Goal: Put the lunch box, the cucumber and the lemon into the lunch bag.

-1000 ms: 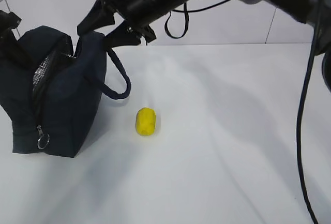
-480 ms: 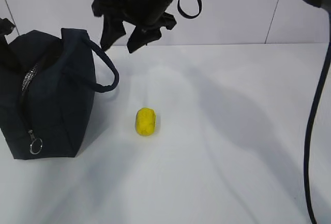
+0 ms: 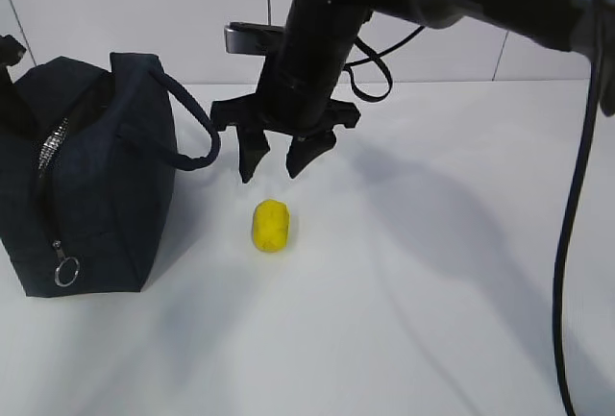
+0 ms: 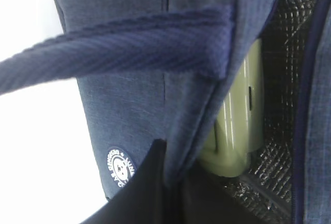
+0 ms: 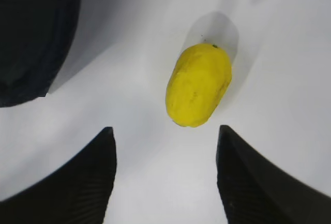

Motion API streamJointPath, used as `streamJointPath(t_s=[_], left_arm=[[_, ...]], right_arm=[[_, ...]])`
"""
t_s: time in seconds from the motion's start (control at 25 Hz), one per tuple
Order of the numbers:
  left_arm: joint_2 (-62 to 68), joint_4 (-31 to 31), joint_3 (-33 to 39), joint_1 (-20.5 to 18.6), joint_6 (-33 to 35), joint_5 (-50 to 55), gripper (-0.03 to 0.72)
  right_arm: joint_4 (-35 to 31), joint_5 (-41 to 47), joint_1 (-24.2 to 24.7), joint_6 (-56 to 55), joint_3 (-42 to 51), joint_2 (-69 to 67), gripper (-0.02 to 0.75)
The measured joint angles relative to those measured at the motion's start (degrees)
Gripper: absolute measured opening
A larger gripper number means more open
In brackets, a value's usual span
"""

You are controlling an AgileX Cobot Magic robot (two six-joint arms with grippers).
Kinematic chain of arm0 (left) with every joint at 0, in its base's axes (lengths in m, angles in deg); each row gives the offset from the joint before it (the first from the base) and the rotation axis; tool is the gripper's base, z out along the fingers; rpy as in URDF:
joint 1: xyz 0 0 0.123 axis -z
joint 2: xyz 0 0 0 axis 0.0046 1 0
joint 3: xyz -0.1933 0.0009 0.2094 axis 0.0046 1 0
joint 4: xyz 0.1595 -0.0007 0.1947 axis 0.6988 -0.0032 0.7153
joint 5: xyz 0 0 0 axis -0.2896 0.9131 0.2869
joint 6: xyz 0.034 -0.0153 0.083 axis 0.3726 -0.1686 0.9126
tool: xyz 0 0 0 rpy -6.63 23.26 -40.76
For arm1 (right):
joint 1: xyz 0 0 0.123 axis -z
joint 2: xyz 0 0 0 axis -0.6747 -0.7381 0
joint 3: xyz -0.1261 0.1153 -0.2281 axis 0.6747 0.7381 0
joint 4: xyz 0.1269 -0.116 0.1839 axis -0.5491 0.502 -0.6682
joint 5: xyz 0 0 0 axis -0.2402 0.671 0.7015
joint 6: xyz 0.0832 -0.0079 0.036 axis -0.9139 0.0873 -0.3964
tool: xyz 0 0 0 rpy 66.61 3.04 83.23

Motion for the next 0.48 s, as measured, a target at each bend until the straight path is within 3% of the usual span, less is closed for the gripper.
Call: streamJointPath(t_s=[0.48], left_arm=[[0.0, 0.1, 0.0, 0.0, 0.0, 0.0, -0.015]], right_arm=[[0.2, -0.4, 0.0, -5.5, 0.5, -4.3, 0.456]])
